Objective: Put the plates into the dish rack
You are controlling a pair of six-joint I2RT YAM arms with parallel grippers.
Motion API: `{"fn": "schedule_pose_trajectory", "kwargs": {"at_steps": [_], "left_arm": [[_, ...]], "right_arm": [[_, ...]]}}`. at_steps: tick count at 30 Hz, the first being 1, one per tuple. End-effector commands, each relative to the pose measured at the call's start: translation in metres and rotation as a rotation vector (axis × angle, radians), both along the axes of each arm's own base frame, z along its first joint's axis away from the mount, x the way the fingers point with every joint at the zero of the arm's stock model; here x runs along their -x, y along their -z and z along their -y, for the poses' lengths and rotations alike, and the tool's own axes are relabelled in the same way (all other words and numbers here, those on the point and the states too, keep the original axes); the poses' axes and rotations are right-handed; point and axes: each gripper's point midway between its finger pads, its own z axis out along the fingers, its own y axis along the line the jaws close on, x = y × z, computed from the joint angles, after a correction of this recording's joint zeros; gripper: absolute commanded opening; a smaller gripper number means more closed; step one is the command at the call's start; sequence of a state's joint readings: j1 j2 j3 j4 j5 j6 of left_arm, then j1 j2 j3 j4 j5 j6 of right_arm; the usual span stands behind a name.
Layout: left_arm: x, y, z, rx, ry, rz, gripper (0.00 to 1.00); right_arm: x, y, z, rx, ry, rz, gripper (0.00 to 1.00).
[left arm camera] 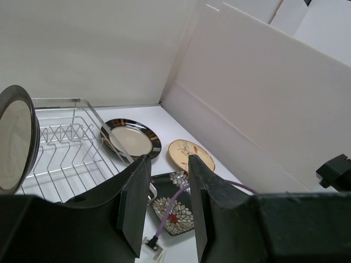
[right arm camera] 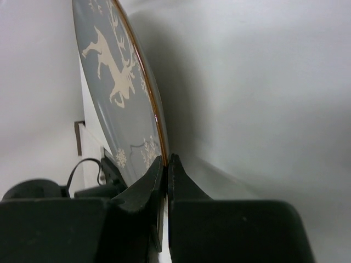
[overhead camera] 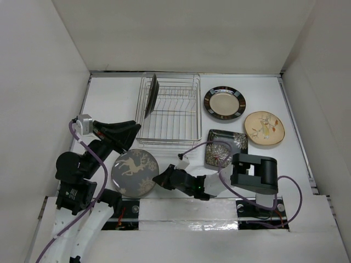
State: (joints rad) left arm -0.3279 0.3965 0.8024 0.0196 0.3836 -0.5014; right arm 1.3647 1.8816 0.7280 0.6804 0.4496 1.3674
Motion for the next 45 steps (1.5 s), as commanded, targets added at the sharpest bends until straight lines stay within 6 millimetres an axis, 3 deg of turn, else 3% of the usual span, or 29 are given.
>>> {"fn": "schedule_pose_trajectory", "kwargs": {"at_steps": [1, 3, 4, 7, 10, 14, 15, 17, 18, 19, 21, 22, 24, 25, 27, 28, 30, 33, 34, 35, 36, 37, 38, 40, 41, 42, 43, 44, 45], "left_arm": [[-0.009, 0.003, 0.002, -0.007, -0.011, 0.013, 0.30], [-0.012, 0.006, 0.002, -0.013, -0.017, 0.006, 0.30], [-0.014, 0.008, 0.002, -0.015, -0.019, 0.003, 0.30], [-0.018, 0.010, 0.000, -0.025, -0.037, -0.001, 0.30], [-0.022, 0.012, -0.006, -0.044, -0.085, -0.003, 0.30], [-0.029, 0.011, -0.024, -0.080, -0.198, -0.011, 0.30], [-0.031, 0.011, -0.030, -0.086, -0.234, -0.014, 0.30], [-0.037, 0.010, -0.046, -0.087, -0.328, -0.021, 0.30], [-0.039, 0.011, -0.050, -0.090, -0.352, -0.025, 0.30], [-0.043, 0.012, -0.056, -0.086, -0.392, -0.034, 0.30], [-0.051, 0.020, -0.058, -0.099, -0.416, -0.062, 0.28], [-0.055, 0.023, -0.061, -0.105, -0.436, -0.075, 0.28], [-0.064, 0.032, -0.057, -0.131, -0.434, -0.108, 0.24], [-0.067, 0.035, -0.056, -0.135, -0.433, -0.120, 0.23], [-0.077, 0.041, -0.054, -0.133, -0.437, -0.144, 0.22], [-0.081, 0.045, -0.054, -0.121, -0.447, -0.159, 0.22], [-0.093, 0.058, -0.052, -0.128, -0.456, -0.203, 0.22], [-0.108, 0.078, -0.052, -0.132, -0.458, -0.273, 0.16], [-0.112, 0.085, -0.051, -0.134, -0.454, -0.294, 0.11], [-0.114, 0.092, -0.051, -0.134, -0.456, -0.311, 0.02], [-0.119, 0.100, -0.051, -0.147, -0.463, -0.336, 0.00], [-0.122, 0.105, -0.053, -0.156, -0.483, -0.352, 0.00], [-0.124, 0.110, -0.055, -0.165, -0.495, -0.370, 0.00], [-0.129, 0.119, -0.058, -0.187, -0.516, -0.394, 0.00], [-0.131, 0.125, -0.061, -0.199, -0.538, -0.414, 0.00], [-0.135, 0.127, -0.061, -0.217, -0.540, -0.428, 0.00], [-0.139, 0.129, -0.066, -0.227, -0.561, -0.440, 0.03], [-0.141, 0.134, -0.072, -0.241, -0.581, -0.463, 0.16], [-0.146, 0.139, -0.075, -0.253, -0.594, -0.482, 0.20]], "right_arm": [[0.003, -0.010, 0.020, -0.039, 0.008, 0.028, 0.00], [0.000, -0.011, 0.034, -0.025, 0.019, 0.038, 0.00], [-0.005, -0.024, 0.036, -0.041, 0.021, 0.054, 0.00], [-0.004, -0.038, 0.036, -0.006, -0.024, 0.117, 0.00], [0.015, -0.062, 0.027, 0.011, -0.073, 0.196, 0.00], [0.023, -0.085, 0.035, 0.038, -0.065, 0.268, 0.00], [0.020, -0.104, 0.041, 0.013, -0.042, 0.295, 0.00], [0.017, -0.116, 0.053, 0.012, -0.022, 0.317, 0.00], [0.013, -0.137, 0.061, -0.013, -0.001, 0.346, 0.00], [0.012, -0.145, 0.065, -0.019, 0.007, 0.358, 0.00], [0.009, -0.156, 0.077, -0.013, 0.013, 0.377, 0.00], [0.011, -0.175, 0.084, -0.058, 0.013, 0.385, 0.00], [0.007, -0.184, 0.098, -0.057, 0.017, 0.398, 0.00], [0.009, -0.205, 0.107, -0.110, 0.017, 0.407, 0.00], [0.009, -0.214, 0.122, -0.098, 0.012, 0.415, 0.00], [0.007, -0.235, 0.137, -0.143, 0.035, 0.428, 0.00], [0.004, -0.241, 0.154, -0.113, 0.036, 0.446, 0.00], [-0.015, -0.271, 0.184, -0.100, 0.069, 0.512, 0.00], [-0.035, -0.289, 0.198, -0.097, 0.132, 0.542, 0.00], [-0.043, -0.290, 0.205, -0.063, 0.143, 0.554, 0.00], [-0.048, -0.294, 0.205, -0.044, 0.115, 0.588, 0.00], [-0.057, -0.301, 0.211, -0.040, 0.135, 0.609, 0.00], [-0.078, -0.316, 0.228, -0.043, 0.212, 0.646, 0.00], [-0.097, -0.320, 0.233, -0.019, 0.210, 0.674, 0.00], [-0.117, -0.326, 0.250, -0.010, 0.274, 0.692, 0.00], [-0.120, -0.332, 0.250, -0.026, 0.252, 0.711, 0.00], [-0.133, -0.329, 0.253, -0.010, 0.267, 0.708, 0.00], [-0.143, -0.329, 0.259, 0.007, 0.291, 0.708, 0.00], [-0.157, -0.335, 0.272, 0.033, 0.339, 0.719, 0.00]]}}
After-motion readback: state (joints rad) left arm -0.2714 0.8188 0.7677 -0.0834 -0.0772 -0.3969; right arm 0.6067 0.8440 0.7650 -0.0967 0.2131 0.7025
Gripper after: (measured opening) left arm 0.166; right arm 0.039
